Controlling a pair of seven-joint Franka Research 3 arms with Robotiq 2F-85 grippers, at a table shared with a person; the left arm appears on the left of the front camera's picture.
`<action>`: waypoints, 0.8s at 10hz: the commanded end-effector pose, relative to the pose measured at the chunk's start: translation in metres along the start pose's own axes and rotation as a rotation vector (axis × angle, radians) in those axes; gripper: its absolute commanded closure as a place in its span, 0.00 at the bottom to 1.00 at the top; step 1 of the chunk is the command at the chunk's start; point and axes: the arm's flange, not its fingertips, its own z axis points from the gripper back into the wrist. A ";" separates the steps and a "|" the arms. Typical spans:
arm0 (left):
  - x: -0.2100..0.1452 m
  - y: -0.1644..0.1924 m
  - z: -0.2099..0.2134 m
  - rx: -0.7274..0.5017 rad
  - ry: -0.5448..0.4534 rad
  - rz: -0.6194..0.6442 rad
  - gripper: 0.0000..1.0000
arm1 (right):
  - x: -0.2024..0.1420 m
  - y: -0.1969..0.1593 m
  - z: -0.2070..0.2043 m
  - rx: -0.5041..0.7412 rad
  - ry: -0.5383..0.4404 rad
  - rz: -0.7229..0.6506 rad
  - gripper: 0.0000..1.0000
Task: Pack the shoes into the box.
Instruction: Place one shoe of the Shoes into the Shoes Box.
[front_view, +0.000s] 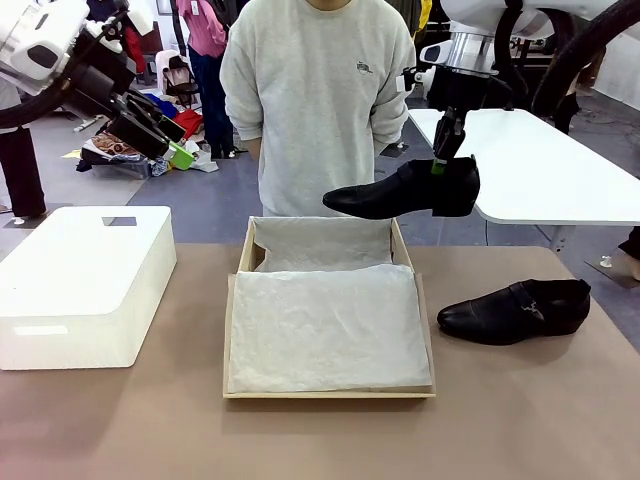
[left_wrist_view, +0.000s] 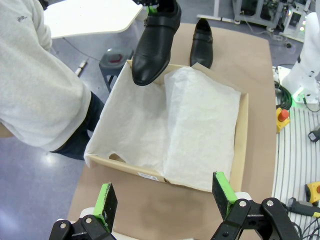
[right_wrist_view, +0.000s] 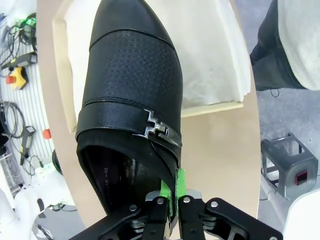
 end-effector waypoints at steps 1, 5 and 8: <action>0.000 0.001 0.001 -0.008 -0.020 -0.001 0.00 | 0.027 -0.007 -0.010 -0.023 -0.031 0.000 1.00; 0.000 0.001 0.001 -0.008 -0.020 -0.001 0.00 | 0.073 -0.013 -0.038 -0.015 -0.020 0.047 1.00; 0.000 0.001 0.001 -0.008 -0.020 -0.001 0.00 | 0.102 -0.017 -0.057 0.008 0.015 0.075 1.00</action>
